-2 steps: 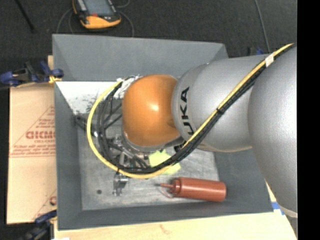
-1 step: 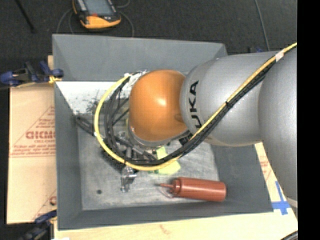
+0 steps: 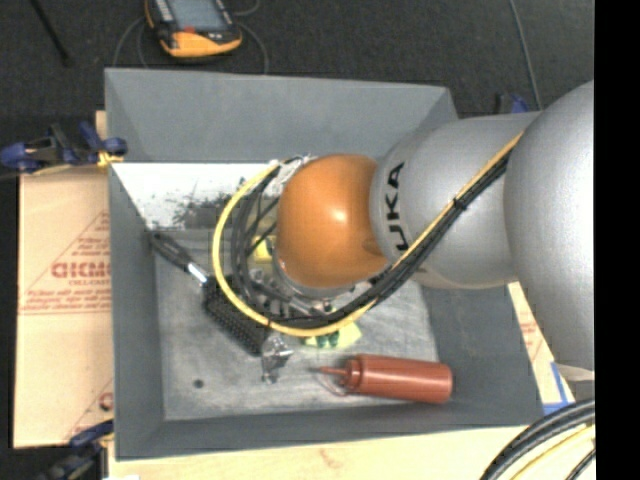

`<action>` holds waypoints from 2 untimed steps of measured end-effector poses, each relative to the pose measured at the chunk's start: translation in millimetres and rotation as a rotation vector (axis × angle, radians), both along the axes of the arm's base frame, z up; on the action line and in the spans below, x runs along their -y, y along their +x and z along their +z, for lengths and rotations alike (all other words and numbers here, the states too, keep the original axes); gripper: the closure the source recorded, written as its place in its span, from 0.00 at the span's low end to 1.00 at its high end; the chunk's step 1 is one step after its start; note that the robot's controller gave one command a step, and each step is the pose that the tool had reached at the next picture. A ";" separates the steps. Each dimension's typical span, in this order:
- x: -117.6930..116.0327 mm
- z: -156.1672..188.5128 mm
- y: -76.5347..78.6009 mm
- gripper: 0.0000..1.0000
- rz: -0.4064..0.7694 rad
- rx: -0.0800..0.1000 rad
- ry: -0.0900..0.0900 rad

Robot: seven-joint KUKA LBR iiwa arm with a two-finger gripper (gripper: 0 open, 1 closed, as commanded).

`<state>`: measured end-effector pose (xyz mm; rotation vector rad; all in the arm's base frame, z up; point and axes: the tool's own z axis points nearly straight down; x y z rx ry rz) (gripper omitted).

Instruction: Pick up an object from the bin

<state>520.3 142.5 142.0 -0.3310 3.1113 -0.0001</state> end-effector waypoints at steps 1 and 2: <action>0.6 -38.6 13.0 0.00 -0.228 -0.008 0.006; 60.7 -47.3 47.3 1.00 -0.172 0.014 0.022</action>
Offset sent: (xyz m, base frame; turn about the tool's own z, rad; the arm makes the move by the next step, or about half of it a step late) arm 0.0388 -0.0713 -0.0597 0.1781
